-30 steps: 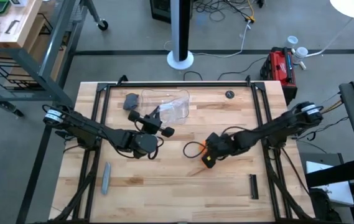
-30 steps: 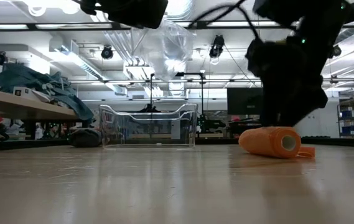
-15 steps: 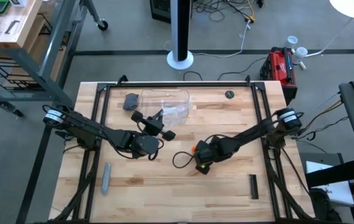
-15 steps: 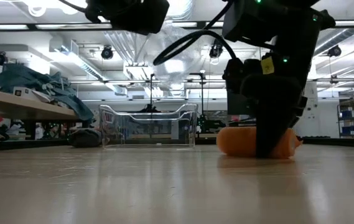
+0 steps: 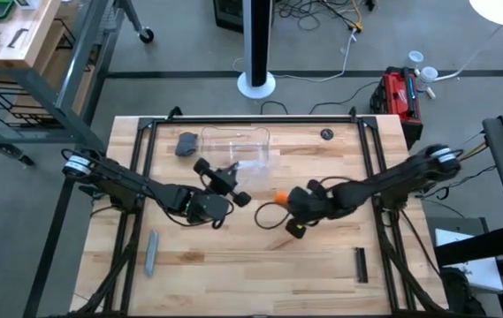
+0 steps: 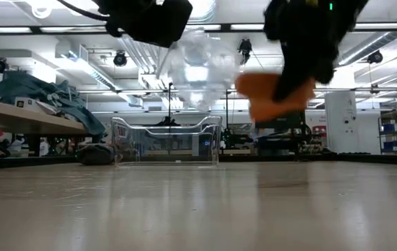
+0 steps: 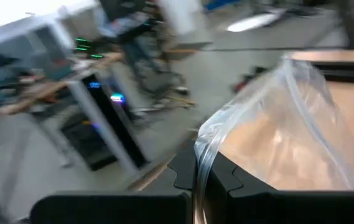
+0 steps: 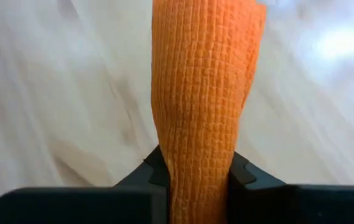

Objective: Roll bandage
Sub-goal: Close the transparent zip bag

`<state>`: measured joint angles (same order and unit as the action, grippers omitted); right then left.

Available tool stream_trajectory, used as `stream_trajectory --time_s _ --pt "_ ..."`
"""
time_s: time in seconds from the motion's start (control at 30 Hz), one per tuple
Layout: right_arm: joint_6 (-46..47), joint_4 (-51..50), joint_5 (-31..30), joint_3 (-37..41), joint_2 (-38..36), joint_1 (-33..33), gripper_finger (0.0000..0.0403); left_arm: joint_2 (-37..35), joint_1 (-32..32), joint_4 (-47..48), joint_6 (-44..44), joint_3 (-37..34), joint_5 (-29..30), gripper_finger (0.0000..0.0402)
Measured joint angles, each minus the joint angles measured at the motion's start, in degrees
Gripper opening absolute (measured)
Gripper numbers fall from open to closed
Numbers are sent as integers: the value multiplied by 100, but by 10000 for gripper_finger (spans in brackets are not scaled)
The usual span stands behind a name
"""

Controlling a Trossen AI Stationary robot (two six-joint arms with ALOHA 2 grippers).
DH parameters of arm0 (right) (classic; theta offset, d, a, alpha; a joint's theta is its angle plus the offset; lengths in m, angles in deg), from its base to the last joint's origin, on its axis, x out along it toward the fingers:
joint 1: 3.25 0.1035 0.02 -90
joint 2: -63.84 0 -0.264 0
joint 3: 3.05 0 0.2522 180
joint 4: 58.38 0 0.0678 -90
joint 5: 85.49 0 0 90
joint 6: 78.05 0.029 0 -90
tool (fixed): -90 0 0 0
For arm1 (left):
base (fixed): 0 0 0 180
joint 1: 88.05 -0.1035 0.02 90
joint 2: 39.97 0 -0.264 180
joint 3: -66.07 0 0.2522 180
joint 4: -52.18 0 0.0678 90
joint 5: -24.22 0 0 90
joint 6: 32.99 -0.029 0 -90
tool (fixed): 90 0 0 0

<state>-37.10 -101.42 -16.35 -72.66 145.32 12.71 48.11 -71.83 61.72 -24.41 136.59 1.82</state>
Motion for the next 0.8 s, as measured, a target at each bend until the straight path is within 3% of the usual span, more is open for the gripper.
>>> stream_trajectory --time_s 0.13,0.2,0.33,0.57,0.8 --pt "-376 672 -81 -14 -672 -15 56 0 -60 19 -304 0 -1391 0" --pt "-527 917 -78 -2 -828 -40 56 0 -64 21 -519 0 -1496 0" --pt "-657 1177 -60 -149 -1066 -87 56 -4 -67 86 -844 3 -1021 0" --pt "-1042 1187 90 -657 -1037 -89 56 -5 -75 -84 -1048 7 706 0" --pt "-1833 1515 150 -1554 -194 -266 56 -9 -78 -395 -1573 105 946 0"
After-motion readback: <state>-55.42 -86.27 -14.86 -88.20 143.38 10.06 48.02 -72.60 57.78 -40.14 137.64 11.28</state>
